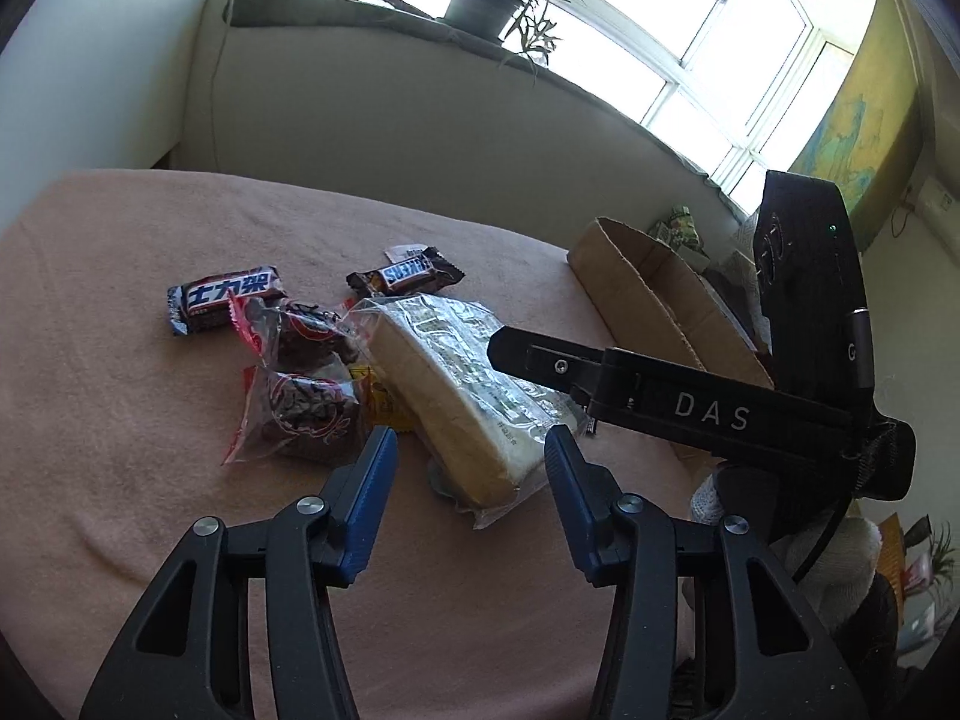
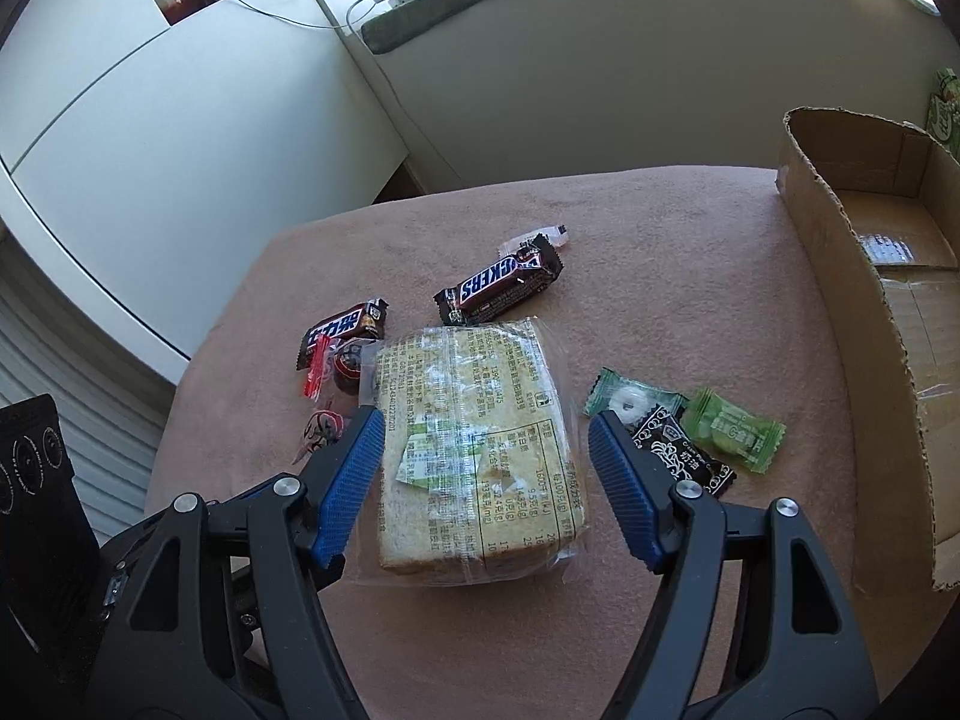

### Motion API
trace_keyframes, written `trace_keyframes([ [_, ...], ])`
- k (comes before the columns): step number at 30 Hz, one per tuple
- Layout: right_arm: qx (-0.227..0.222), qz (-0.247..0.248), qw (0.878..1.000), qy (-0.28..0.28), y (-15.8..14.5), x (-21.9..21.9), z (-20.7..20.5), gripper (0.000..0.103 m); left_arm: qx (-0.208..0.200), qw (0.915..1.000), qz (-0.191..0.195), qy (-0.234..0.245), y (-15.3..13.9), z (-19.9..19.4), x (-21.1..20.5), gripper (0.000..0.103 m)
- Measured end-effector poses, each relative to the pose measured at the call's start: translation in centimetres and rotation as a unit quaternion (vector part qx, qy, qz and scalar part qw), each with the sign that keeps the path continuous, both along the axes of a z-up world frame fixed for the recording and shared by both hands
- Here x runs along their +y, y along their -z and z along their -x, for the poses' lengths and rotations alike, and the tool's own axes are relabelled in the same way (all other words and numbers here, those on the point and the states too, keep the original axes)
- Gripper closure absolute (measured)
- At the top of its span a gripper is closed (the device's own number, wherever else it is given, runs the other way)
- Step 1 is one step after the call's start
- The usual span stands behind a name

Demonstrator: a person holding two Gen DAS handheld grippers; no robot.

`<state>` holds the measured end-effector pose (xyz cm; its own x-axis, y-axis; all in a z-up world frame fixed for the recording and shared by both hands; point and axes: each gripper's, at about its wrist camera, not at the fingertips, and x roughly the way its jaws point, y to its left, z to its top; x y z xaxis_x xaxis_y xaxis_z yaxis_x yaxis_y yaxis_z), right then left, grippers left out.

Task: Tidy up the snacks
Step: 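Lower the right tool onto the wrapped bread loaf and close its fingers, then carry the bread loaf with the right tool into the cardboard box and release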

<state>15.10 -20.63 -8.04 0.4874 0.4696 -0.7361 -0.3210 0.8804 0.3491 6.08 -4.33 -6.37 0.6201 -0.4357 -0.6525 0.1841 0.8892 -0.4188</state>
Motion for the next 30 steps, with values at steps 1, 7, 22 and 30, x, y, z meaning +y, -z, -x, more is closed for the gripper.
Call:
trace_keyframes([
  [1,0.006,0.004,1.0,0.001,0.3,0.1,-0.4,0.029,0.001,1.0,0.0,0.003,0.0,-0.2,-0.2,0.054],
  [7,0.056,-0.024,0.998,-0.013,1.9,-0.1,-1.9,0.035,0.017,0.9998,0.006,0.01,0.7,-1.2,-0.7,0.054],
  [22,0.069,-0.027,0.997,-0.031,1.8,-0.4,-1.5,0.046,0.022,0.9995,-0.021,0.011,1.7,-2.0,-2.0,0.06],
  [30,0.052,-0.037,0.998,-0.028,0.3,-1.1,-0.3,0.047,-0.002,0.9995,-0.029,0.01,-0.1,-1.2,-2.4,0.06],
])
